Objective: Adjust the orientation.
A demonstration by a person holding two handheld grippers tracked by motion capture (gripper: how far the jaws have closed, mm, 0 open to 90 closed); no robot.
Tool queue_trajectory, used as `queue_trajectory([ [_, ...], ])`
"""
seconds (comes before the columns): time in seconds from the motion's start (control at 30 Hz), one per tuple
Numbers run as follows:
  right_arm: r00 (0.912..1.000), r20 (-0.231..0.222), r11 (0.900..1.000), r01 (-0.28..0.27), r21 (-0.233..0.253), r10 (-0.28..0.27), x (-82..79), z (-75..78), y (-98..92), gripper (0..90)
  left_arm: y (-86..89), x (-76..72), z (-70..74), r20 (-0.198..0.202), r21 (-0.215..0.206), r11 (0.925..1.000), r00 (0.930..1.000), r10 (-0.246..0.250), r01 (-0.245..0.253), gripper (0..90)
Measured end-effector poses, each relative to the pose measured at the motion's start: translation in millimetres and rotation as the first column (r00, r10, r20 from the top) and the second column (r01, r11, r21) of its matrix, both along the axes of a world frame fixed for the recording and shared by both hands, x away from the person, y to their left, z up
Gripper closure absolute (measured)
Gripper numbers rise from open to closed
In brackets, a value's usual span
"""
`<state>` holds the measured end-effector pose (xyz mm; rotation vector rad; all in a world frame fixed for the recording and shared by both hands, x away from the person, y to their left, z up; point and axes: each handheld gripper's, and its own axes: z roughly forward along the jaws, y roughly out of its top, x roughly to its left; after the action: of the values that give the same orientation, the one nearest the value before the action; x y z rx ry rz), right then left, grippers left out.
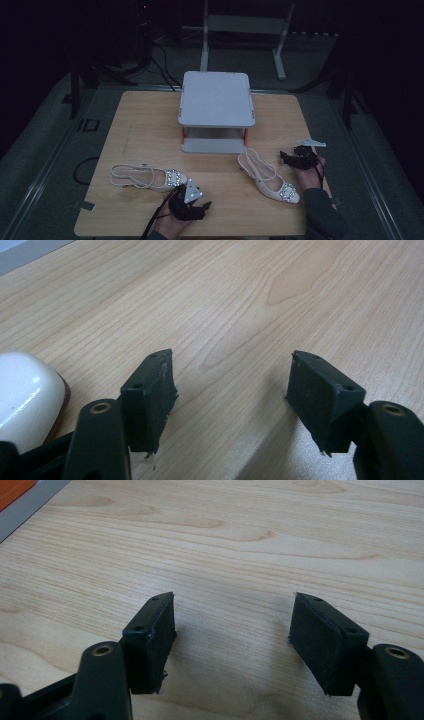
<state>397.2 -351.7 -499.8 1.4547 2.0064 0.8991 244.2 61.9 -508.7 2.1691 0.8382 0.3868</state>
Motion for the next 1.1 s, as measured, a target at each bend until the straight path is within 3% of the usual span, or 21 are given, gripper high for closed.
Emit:
queue_trajectory([
  [0.2,0.9998,0.009,1.0,-0.018,0.004,0.018,-2.9,0.5,0.7,43.4,-1.2,-1.9,0.4,0.002,0.001,0.9998,0.9998,-0.021,0.021,41.6],
  [0.43,0.9989,0.043,1.0,-0.02,0.004,0.02,-6.3,6.6,0.7,44.8,-3.0,-3.6,4.2,-0.018,0.006,0.9989,0.9987,-0.047,0.048,47.5],
  [0.57,0.9988,0.045,1.0,-0.019,0.008,0.019,-7.2,7.1,-0.4,44.9,5.7,-3.4,20.7,-0.007,-0.007,0.9977,0.9977,-0.067,0.067,49.5],
  [0.7,0.9986,0.05,1.0,-0.016,0.006,0.016,-7.7,7.5,-0.1,45.0,18.0,0.3,44.2,0.044,-0.006,0.9973,0.9964,-0.073,0.073,49.7],
  [0.9,0.9985,0.05,1.0,-0.022,0.009,0.022,-8.7,8.3,-0.4,49.8,47.7,15.3,80.2,0.101,0.048,0.9987,0.9946,-0.023,0.018,55.9],
  [1.1,0.9983,0.053,1.0,-0.024,0.006,0.024,-8.9,8.3,0.0,50.3,86.0,40.5,88.9,0.098,0.101,0.9902,0.9915,0.086,-0.096,61.0],
])
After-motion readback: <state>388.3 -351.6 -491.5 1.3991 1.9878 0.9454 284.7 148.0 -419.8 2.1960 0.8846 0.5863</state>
